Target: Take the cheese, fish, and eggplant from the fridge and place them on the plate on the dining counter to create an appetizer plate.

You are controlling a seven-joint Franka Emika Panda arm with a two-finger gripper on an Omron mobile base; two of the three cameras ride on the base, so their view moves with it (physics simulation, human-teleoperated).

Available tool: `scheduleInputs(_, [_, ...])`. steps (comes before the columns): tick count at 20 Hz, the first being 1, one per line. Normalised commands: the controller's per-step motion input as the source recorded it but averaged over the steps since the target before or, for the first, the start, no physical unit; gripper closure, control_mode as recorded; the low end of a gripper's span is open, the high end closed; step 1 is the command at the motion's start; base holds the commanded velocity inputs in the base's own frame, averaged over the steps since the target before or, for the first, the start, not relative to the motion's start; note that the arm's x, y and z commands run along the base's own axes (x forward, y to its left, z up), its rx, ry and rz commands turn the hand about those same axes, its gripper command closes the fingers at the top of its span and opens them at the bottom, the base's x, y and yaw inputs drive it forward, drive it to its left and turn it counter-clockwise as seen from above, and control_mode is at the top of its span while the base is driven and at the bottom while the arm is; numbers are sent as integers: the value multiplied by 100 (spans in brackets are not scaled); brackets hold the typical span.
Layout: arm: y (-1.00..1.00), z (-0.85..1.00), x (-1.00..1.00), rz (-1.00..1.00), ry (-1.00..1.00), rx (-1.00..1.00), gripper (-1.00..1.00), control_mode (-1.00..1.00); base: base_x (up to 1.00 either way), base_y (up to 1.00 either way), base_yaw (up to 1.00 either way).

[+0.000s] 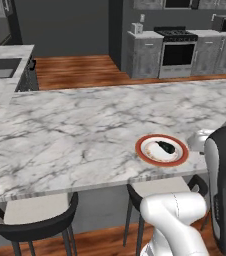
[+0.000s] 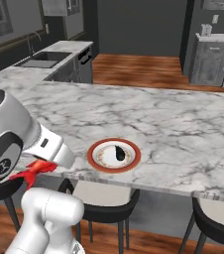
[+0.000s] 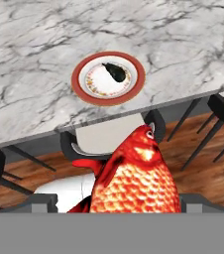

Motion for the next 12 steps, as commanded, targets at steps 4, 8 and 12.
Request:
scheduleInputs(4, [2,0,66,-11,0,0,100,-100,0,0,0])
scheduleInputs(8, [1,-9,66,-7,0,3,100,-100,0,0,0])
scheduleInputs(12, [2,-26,61,-7,0,11,100,-100,0,0,0])
